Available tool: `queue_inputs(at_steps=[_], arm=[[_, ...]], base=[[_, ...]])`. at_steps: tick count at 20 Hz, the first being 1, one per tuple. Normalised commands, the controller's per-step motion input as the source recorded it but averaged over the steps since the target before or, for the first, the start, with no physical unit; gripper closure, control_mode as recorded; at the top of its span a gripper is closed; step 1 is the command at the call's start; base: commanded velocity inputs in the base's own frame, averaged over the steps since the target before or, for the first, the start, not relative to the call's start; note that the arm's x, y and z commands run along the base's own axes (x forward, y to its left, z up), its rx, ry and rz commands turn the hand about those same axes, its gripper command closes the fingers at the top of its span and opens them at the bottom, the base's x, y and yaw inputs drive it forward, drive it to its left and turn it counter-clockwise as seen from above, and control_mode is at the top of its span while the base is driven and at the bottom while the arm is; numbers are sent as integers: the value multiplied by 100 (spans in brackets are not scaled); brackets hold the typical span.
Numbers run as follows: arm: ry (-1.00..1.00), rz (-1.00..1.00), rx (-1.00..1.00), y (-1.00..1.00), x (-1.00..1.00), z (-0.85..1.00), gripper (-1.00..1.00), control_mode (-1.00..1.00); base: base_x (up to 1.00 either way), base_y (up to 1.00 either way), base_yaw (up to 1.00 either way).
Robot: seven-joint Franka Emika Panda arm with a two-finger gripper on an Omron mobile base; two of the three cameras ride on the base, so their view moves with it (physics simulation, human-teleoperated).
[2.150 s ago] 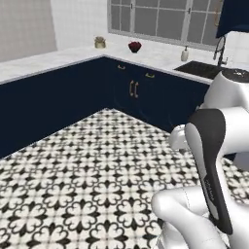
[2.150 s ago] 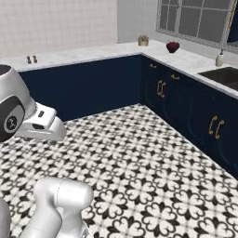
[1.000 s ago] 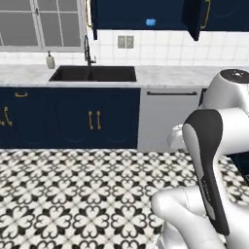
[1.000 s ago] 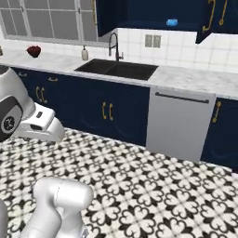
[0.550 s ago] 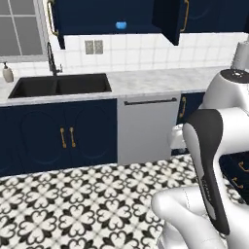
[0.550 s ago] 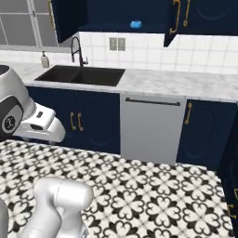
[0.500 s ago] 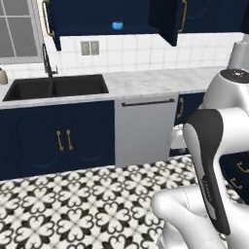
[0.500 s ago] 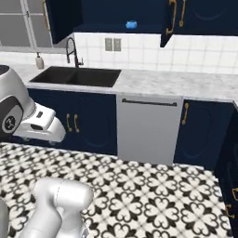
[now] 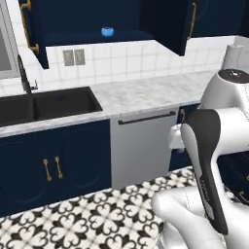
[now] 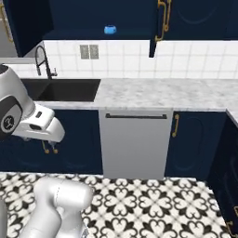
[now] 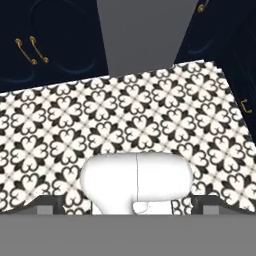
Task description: Gather all objects into one cabinet and sort the glasses and bowls to opposite sides.
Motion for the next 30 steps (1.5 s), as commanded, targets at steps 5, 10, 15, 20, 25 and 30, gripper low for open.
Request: queue_inputs(at_steps=[5, 10, 15, 20, 25, 30], arm=[[0, 0, 0, 0, 0, 0, -100, 100], [0, 0, 0, 0, 0, 0, -100, 100], [0, 0, 0, 0, 0, 0, -100, 100], [0, 0, 0, 0, 0, 0, -100, 100], [0, 0, 0, 0, 0, 0, -100, 100], [0, 0, 0, 0, 0, 0, -100, 100]], base=[[93, 38, 6], [90, 11, 18], [77, 4, 19], [51, -13, 9], [47, -21, 0], [49, -1, -6]])
